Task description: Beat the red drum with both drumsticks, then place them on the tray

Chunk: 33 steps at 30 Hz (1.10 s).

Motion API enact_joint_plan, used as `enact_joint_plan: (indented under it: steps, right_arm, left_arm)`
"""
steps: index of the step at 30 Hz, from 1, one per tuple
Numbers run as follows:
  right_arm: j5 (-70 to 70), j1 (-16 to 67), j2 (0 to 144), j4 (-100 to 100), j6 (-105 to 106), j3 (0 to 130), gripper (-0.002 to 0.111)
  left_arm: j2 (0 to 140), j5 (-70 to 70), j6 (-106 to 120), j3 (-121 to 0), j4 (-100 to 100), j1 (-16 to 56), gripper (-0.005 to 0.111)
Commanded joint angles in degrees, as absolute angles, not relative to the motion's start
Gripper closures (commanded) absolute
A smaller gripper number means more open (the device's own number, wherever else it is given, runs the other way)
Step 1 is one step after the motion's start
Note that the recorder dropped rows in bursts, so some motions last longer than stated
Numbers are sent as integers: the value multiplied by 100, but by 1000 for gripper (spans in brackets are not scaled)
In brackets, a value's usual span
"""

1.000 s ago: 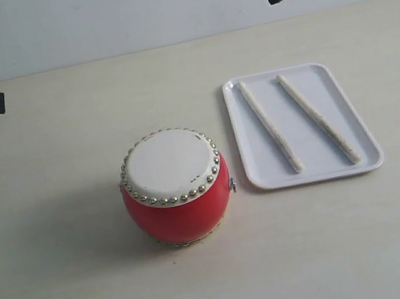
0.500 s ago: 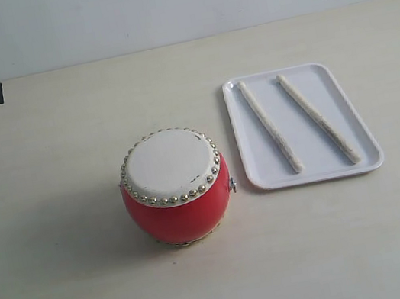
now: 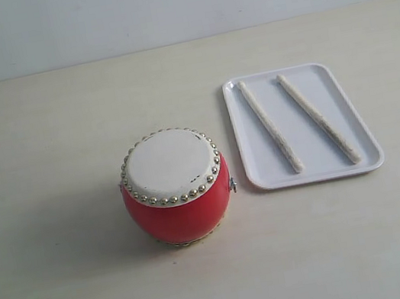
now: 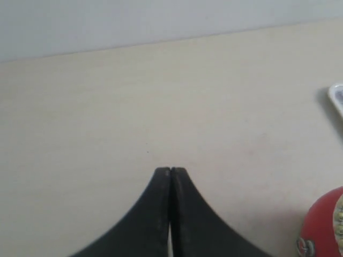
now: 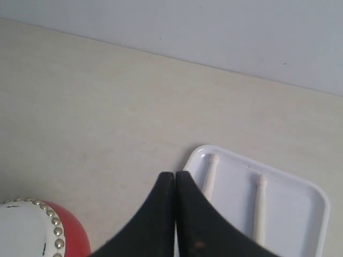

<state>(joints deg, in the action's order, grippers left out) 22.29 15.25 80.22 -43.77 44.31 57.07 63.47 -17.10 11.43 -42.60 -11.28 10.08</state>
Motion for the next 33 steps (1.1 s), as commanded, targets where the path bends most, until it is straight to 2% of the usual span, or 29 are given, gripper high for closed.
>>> enact_joint_plan:
  steps: [1,7,13,23,33]
  right_arm:
    - [2157,1526,7983,-4395,4475,5694,108]
    - [2157,1526,7983,-4395,4475,5694,108]
    - [2157,1526,7983,-4395,4475,5694,108]
    - [2157,1526,7983,-4371,4475,5694,108]
    - [2157,1526,7983,-4371,4475,5694,108]
  left_arm:
    - [4757,-1204,1156,-3426,-1623,663,107]
    - [2402,-1048,1156,-2435,-1802,59,107]
    - [1081,-1048,1171,-1807,-1658,-67,107]
    - [467,-1061,1294,-1236,-1266,-67,107]
    - [603,-1099,1282,-1236,-1288,-67,107]
